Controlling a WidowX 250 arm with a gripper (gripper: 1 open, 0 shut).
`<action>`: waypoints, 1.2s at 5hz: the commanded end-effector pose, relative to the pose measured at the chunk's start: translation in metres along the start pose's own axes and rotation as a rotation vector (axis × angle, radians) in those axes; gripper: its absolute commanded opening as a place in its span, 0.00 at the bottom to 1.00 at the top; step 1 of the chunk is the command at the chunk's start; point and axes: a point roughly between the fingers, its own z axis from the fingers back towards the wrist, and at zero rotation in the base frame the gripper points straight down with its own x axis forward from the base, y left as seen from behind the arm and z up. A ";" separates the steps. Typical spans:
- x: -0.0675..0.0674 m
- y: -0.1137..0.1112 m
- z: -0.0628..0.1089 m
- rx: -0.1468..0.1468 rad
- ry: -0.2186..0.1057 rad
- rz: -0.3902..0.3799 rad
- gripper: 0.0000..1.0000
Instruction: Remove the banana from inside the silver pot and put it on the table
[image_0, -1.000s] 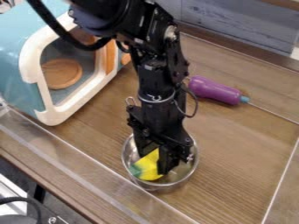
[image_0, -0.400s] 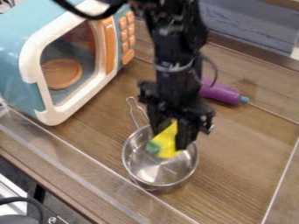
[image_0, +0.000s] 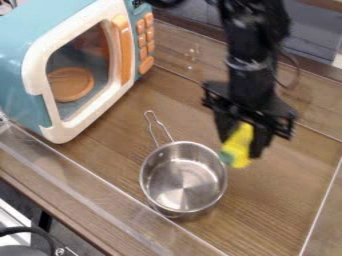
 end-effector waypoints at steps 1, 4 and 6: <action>0.026 -0.015 -0.009 0.000 -0.070 -0.011 0.00; 0.029 -0.026 -0.024 -0.017 -0.090 -0.087 0.00; 0.028 -0.028 -0.023 -0.020 -0.096 -0.109 1.00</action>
